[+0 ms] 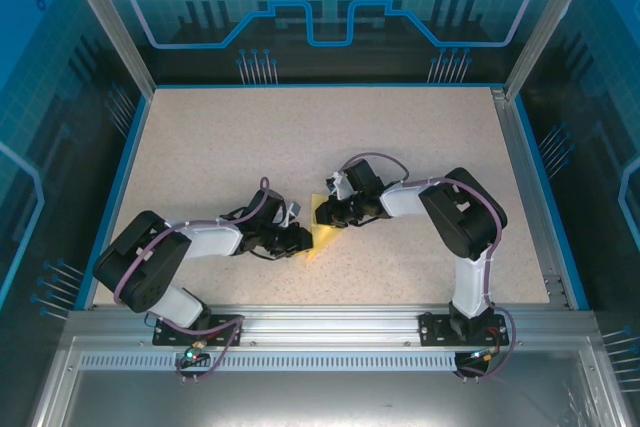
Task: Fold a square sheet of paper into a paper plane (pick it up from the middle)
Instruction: Fourth fold the wing at the center of the table.
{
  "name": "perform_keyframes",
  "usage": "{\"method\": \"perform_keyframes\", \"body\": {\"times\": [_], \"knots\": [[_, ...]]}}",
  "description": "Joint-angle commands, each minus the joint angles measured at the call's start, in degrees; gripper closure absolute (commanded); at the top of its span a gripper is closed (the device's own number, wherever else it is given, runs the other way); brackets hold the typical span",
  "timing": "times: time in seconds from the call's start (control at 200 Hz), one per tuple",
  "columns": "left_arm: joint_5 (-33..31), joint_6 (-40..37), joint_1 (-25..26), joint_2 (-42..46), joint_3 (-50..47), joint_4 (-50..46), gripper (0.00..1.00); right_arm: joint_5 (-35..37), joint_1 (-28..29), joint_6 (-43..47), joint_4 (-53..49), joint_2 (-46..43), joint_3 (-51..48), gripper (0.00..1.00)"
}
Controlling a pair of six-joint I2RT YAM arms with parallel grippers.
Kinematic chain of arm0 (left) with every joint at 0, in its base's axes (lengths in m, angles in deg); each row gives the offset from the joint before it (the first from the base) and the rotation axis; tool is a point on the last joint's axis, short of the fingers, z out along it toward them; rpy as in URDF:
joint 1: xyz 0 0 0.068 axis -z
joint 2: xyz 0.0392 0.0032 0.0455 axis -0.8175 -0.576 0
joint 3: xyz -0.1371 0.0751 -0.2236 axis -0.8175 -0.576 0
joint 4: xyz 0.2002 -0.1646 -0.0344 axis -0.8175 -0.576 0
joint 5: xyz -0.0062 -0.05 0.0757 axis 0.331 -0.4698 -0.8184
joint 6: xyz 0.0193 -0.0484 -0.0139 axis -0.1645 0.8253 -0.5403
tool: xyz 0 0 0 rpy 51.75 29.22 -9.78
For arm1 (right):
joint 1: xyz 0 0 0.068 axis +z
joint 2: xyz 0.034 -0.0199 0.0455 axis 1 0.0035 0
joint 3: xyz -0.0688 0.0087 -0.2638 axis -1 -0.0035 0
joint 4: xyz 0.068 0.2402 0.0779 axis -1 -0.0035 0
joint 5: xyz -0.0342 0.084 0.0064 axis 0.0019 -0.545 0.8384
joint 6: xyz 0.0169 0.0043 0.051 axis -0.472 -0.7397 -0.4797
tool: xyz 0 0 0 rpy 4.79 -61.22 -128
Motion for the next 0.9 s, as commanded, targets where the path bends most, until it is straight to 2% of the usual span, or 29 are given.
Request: {"method": "perform_keyframes", "body": {"times": [0.0,0.365,0.525,0.74,0.895], "knots": [[0.2,0.1,0.1,0.4,1.2,0.0,0.79,1.0,-0.5,1.3,-4.8,2.5,-1.0,0.82],[-1.2,0.4,0.1,1.4,1.5,0.3,0.76,1.0,-0.5,1.3,-4.9,2.6,-1.1,0.81],[-1.4,0.7,0.0,1.4,1.1,0.5,0.81,1.0,-0.6,1.4,-4.9,2.6,-1.1,0.81],[-0.4,1.1,0.0,1.2,-0.3,1.5,0.93,1.0,-0.6,1.4,-4.8,3.1,-1.1,0.82],[1.5,-0.2,0.1,-0.3,-0.5,0.8,0.94,1.1,-0.6,1.2,-4.6,3.8,-1.3,0.82]]}}
